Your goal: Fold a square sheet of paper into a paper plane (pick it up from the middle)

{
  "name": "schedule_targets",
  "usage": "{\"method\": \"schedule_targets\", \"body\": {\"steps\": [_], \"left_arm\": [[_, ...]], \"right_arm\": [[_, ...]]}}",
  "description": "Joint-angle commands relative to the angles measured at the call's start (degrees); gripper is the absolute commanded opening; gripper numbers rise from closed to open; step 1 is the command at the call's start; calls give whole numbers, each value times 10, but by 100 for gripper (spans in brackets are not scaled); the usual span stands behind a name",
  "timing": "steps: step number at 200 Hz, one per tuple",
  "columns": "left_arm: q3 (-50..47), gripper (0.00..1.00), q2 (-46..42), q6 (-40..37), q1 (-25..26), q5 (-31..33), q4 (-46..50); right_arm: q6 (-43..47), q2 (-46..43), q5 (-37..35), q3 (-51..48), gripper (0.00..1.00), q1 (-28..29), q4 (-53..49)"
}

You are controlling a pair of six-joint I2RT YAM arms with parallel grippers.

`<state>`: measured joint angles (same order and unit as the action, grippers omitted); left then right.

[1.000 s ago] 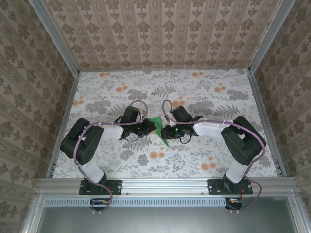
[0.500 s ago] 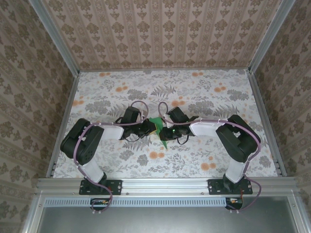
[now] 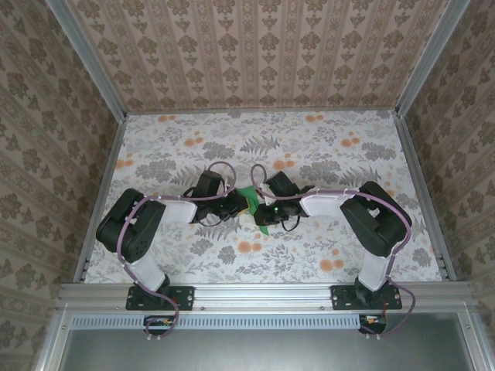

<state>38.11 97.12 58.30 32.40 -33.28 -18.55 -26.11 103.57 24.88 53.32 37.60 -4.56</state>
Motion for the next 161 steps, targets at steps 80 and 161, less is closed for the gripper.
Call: {"method": "schedule_targets", "body": {"steps": [80,161], "left_arm": [[2,12,14,-1,3,-12,-39],[12,11,39,3,3,-7,-50]], "right_arm": [[-43,9,140,14,9,-41,33],[-24,26,114,29,23,-42,-9]]}}
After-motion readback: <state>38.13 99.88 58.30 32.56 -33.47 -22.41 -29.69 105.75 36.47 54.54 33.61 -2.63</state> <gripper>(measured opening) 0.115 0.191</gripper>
